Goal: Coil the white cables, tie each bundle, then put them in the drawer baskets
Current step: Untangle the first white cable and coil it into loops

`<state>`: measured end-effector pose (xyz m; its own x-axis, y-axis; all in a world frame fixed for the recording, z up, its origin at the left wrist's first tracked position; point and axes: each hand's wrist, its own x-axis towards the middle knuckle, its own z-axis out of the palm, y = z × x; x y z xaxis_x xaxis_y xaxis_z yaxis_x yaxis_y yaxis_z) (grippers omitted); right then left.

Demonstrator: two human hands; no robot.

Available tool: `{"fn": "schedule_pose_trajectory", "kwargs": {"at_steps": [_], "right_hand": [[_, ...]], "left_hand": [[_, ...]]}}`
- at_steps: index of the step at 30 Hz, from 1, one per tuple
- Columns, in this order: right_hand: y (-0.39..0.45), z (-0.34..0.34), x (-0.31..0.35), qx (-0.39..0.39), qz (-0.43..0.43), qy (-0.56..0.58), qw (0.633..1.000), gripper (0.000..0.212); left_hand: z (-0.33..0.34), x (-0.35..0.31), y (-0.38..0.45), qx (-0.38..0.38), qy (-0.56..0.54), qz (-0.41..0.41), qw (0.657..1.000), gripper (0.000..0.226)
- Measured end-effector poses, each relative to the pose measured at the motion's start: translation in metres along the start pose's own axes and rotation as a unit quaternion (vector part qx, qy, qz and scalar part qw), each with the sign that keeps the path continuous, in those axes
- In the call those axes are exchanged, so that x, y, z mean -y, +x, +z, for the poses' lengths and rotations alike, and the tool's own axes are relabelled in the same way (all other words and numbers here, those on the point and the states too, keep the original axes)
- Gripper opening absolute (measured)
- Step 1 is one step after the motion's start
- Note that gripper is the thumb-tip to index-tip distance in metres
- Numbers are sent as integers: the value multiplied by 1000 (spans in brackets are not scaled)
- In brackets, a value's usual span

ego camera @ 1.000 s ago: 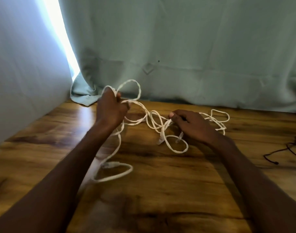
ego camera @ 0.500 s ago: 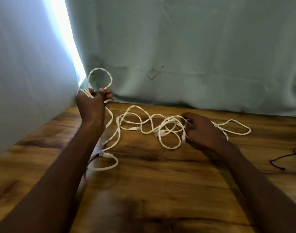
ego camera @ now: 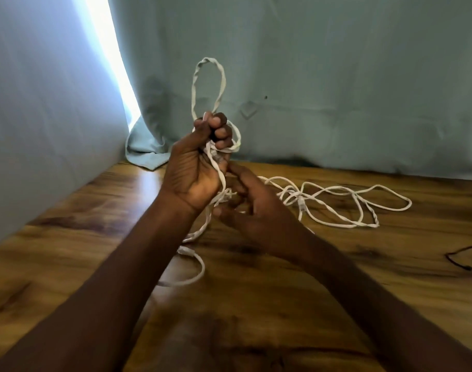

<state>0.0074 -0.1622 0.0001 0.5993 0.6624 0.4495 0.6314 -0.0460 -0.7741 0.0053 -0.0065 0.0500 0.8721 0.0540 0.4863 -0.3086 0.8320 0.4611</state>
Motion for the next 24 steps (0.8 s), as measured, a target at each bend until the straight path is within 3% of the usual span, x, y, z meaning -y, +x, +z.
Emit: {"fn": "schedule_pose_trajectory", "kwargs": {"at_steps": [2,5,7,9,12,15,20,24], "right_hand": [[-1,10,5,82,81,139,984,60],[-4,9,9,169,152,174,958,36],[-4,2,5,135,145,129,972,23],[0,-12,1,30,119,75,990,16],[7,-46,3,-82,108,227,964,9],[3,-71,5,-46,86,337,936,23],[-2,-93,-6,-59,99,316,942,28],[-2,-104,-13,-79,78,362,926,36]], "left_hand": [[2,3,-1,5,-22,-7,1000,24],[-1,1,1,-10,-42,-6,999,28],[-10,-7,5,-17,-64,5,998,27],[-22,-23,8,-18,-89,26,996,36],[-45,-51,10,-138,-40,77,987,44],[-59,-55,9,-263,38,100,959,28],[-69,-55,7,-344,147,136,917,33],[-82,-67,3,-419,254,181,853,30]]}}
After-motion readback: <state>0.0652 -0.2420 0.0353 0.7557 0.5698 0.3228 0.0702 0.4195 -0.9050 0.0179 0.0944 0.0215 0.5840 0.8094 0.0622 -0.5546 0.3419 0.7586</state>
